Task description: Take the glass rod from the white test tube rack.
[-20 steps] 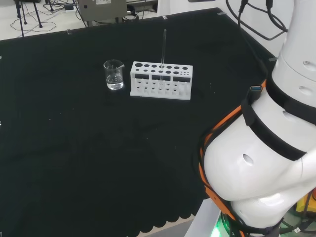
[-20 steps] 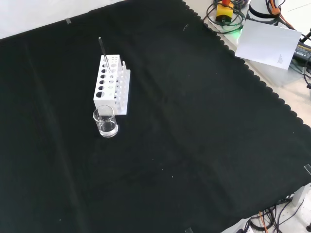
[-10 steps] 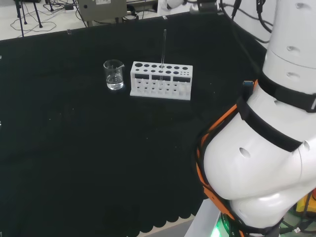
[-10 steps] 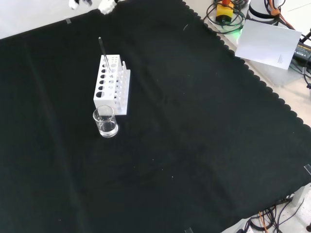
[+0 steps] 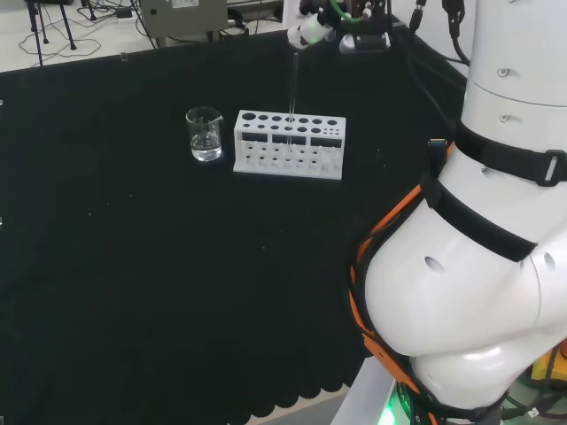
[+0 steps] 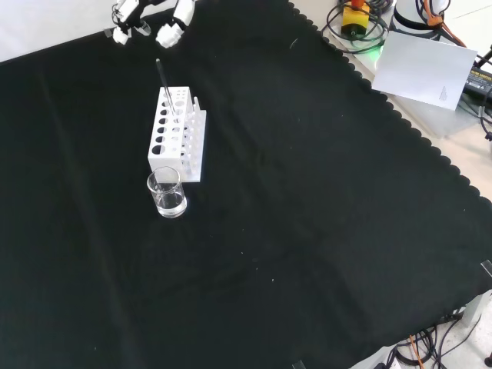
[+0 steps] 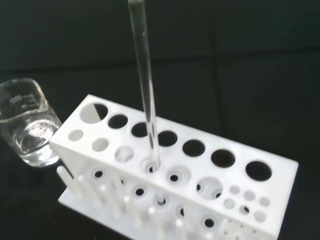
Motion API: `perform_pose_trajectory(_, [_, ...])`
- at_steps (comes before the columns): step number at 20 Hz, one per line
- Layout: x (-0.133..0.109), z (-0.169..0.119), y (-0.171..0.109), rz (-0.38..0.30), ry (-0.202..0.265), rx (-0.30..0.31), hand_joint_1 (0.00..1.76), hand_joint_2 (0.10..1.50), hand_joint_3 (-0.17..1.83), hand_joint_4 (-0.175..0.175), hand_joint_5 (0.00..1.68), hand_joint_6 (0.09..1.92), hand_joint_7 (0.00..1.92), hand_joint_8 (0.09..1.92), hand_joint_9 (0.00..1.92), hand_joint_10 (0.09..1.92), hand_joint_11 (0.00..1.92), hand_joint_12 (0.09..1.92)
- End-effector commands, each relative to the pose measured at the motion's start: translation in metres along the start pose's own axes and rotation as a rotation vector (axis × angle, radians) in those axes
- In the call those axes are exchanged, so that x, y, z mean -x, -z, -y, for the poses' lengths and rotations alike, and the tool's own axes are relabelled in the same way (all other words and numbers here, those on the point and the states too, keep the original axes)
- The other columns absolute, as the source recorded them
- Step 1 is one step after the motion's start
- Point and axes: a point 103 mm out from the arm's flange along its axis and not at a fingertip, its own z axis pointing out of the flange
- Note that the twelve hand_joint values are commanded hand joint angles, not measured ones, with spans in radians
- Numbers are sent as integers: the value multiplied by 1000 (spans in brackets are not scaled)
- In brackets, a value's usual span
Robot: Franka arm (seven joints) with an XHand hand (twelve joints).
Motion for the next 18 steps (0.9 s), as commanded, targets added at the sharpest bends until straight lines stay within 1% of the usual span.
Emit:
perform_pose_trajectory(1, [-10,-2,-14,-9,36,-3,602,975,476,-175,408,162,718,1072,954,1034,461,1416])
perform_pose_trajectory(2, [-11,-3,-17,-11,39,-7,605,977,474,-175,401,201,730,1073,965,1036,462,1416])
perform_pose_trajectory(5, [-12,-9,-26,-12,47,-19,614,981,472,-175,330,422,751,1081,1007,1055,465,1417])
perform_pose_trajectory(8, [-10,-14,-37,-23,53,-31,619,981,475,-175,301,536,758,1087,1038,1084,465,1418])
perform_pose_trajectory(10, [-8,-16,-44,-37,53,-42,621,981,477,-175,294,575,760,1091,1051,1098,462,1418])
perform_pose_trajectory(13, [-6,-17,-52,-41,56,-53,625,981,479,-175,299,598,765,1094,1070,1110,457,1417])
perform_pose_trajectory(18, [-6,-17,-57,-54,55,-58,635,978,484,-175,299,664,784,1094,1129,1119,449,1421])
